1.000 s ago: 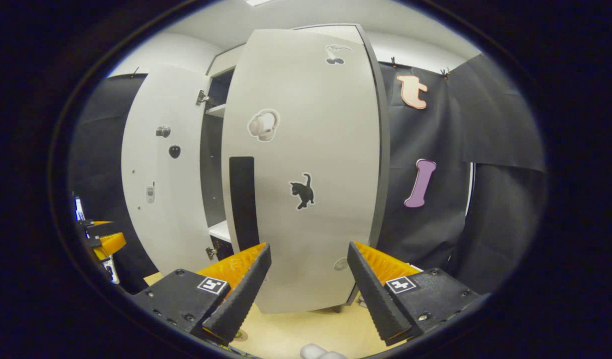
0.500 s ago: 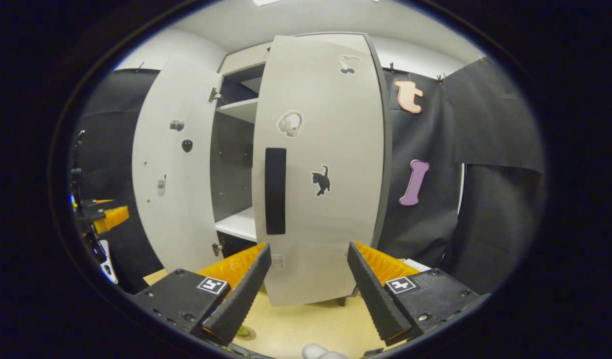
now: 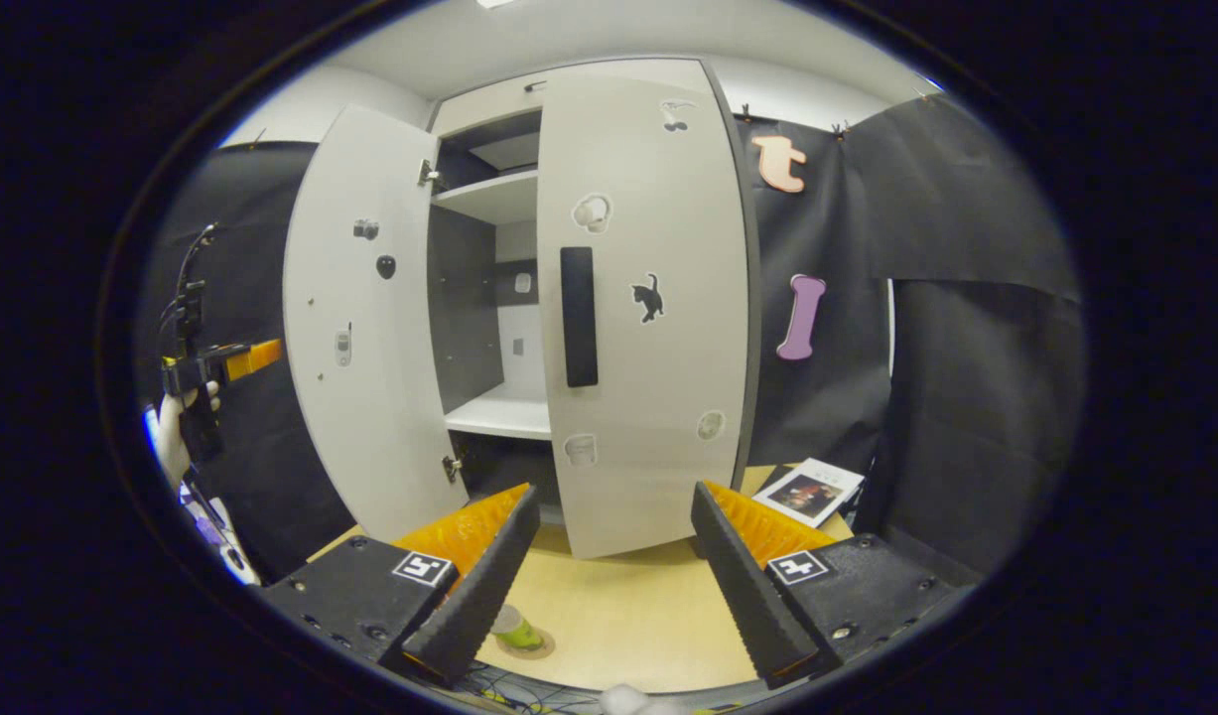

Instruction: Grasp the bottle in the cabinet with the left hand and place it on the coaster, then close the right door with the right hand and the left door with the left hand.

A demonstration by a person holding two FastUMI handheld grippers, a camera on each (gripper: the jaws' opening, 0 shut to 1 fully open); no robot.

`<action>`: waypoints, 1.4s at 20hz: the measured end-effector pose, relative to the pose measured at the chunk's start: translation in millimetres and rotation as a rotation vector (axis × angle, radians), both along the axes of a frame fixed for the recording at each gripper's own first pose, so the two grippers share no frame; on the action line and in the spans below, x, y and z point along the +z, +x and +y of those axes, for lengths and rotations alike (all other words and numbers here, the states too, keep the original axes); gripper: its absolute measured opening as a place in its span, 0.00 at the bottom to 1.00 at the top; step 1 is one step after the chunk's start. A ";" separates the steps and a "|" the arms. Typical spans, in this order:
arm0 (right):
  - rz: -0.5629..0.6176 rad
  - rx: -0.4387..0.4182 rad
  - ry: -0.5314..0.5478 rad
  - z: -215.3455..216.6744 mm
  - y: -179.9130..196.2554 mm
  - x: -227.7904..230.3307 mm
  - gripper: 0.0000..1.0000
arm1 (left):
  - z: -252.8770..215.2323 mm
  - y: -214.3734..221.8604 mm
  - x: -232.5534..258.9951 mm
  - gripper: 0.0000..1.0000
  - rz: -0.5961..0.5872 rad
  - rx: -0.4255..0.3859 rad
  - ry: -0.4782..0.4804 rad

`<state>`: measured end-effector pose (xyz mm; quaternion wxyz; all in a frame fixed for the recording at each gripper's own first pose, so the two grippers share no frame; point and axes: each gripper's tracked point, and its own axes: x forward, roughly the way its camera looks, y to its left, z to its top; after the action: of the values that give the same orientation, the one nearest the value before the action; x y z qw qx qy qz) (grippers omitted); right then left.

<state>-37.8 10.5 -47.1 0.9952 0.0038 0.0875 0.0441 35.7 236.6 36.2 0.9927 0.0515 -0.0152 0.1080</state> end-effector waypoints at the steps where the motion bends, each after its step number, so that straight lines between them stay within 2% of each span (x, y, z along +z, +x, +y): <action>1: 0.006 -0.012 0.007 -2.7 -5.2 -3.7 1.00 | -1.7 6.8 4.0 0.97 -0.009 -0.009 0.008; 7: 0.034 -0.072 0.018 -22.3 -23.0 -14.9 1.00 | -16.0 27.4 2.5 0.97 -0.003 -0.045 0.023; 12: 0.052 -0.049 0.012 -19.2 -24.9 -17.6 1.00 | -20.8 29.1 1.0 0.90 0.007 -0.054 0.031; 13: 0.050 -0.042 0.009 -18.3 -24.7 -16.4 1.00 | -21.9 28.7 1.1 0.96 0.005 -0.052 0.037; 14: 0.048 -0.034 0.006 -17.5 -24.7 -16.1 1.00 | -23.7 26.9 1.2 0.96 0.006 -0.046 0.045; 15: 0.045 -0.027 0.005 -16.7 -24.4 -14.4 1.00 | -25.9 25.7 0.4 0.92 0.008 -0.043 0.057; 19: 0.037 -0.008 0.012 -12.8 -24.6 -12.1 1.00 | -35.0 20.9 -0.2 0.89 0.010 -0.043 0.065; 24: 0.045 -0.011 0.006 -21.6 -30.9 -12.4 1.00 | -66.3 19.7 -1.0 0.95 0.000 -0.099 0.038; 27: 0.053 -0.026 0.012 -30.8 -34.2 -10.4 1.00 | -88.1 22.2 -1.4 0.95 0.005 -0.138 0.030; 28: 0.048 -0.031 0.016 -33.3 -35.4 -8.9 1.00 | -95.3 23.8 -1.3 0.92 0.003 -0.150 0.036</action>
<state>-73.2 -22.8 -56.0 0.9933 0.0143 0.1111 0.0293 59.4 141.3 34.9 0.9969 0.0682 -0.0192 0.0328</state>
